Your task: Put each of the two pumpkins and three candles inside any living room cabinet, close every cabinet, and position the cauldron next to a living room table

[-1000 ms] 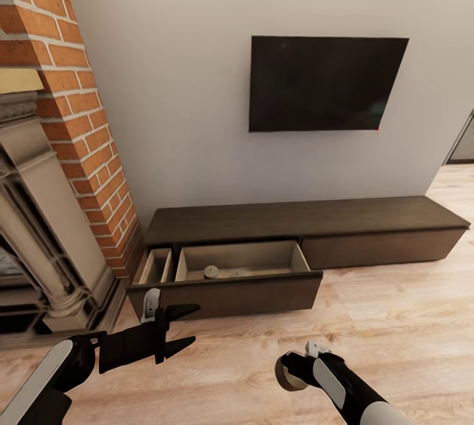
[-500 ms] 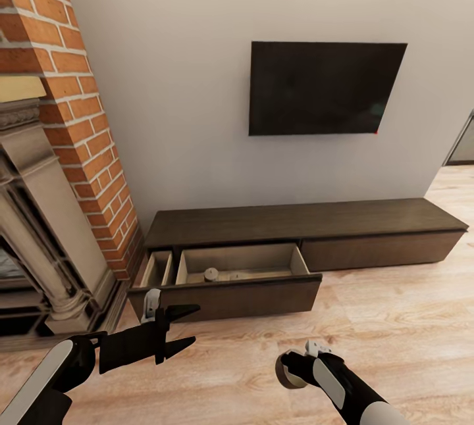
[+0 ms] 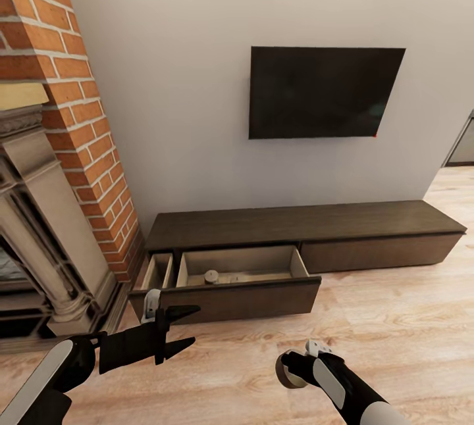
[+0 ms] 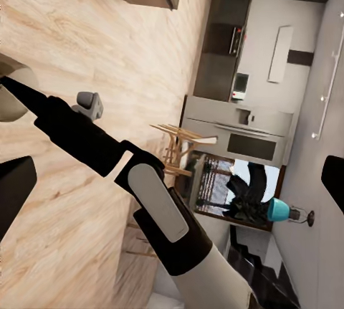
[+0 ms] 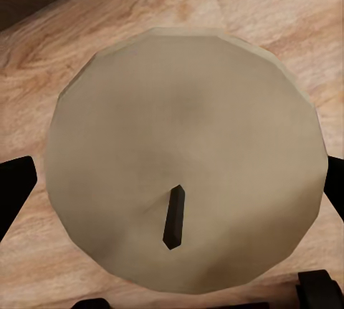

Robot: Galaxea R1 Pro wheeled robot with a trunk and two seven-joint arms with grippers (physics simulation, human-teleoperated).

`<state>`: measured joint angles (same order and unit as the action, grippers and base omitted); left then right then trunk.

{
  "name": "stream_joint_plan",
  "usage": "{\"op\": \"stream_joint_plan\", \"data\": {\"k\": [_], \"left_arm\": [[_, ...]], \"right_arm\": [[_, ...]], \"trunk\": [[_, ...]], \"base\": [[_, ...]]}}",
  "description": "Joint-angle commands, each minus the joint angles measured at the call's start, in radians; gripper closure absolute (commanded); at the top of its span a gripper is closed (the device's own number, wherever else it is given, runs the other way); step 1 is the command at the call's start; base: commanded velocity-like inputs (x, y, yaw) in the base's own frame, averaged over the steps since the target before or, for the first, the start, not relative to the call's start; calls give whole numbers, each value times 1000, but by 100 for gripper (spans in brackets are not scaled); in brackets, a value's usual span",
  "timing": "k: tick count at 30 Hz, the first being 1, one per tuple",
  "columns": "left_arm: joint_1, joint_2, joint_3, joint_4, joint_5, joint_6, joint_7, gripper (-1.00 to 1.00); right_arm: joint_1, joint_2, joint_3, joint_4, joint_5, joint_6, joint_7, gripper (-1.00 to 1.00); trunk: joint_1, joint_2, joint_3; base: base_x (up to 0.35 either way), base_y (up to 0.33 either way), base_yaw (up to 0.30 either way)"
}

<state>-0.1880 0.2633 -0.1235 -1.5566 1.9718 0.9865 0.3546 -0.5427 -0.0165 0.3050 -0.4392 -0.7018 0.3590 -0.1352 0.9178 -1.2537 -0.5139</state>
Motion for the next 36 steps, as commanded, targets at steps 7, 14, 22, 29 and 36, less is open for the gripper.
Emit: {"op": "stream_joint_plan", "data": {"k": [7, 14, 22, 29, 36], "left_arm": [[-6, -3, 2, -19, -8, 0, 149, -100], [-12, -1, 4, -35, -15, 0, 306, -100], [-28, -16, 6, -36, -18, -2, 662, -100], [-135, -194, -11, -36, -235, -2, 1090, -100], [-145, -269, -15, -35, -356, -2, 1109, -100]], "right_arm": [[0, -1, 8, -3, -11, 3, -9, 100], [-1, -2, 8, -3, -11, 2, -9, 100], [0, -1, 8, -3, -11, 3, -11, 100], [0, 0, 9, -4, -9, -2, -10, 100], [0, -1, 9, -3, -10, -27, -9, 100]], "trunk": [[-27, 49, 21], [-54, 98, 43], [-84, 154, 68], [-111, 203, 90], [-138, 252, 112]], "base": [[0, 0, 0], [0, 0, 0], [0, 0, 0], [0, 0, 0], [0, 0, 0]]}}
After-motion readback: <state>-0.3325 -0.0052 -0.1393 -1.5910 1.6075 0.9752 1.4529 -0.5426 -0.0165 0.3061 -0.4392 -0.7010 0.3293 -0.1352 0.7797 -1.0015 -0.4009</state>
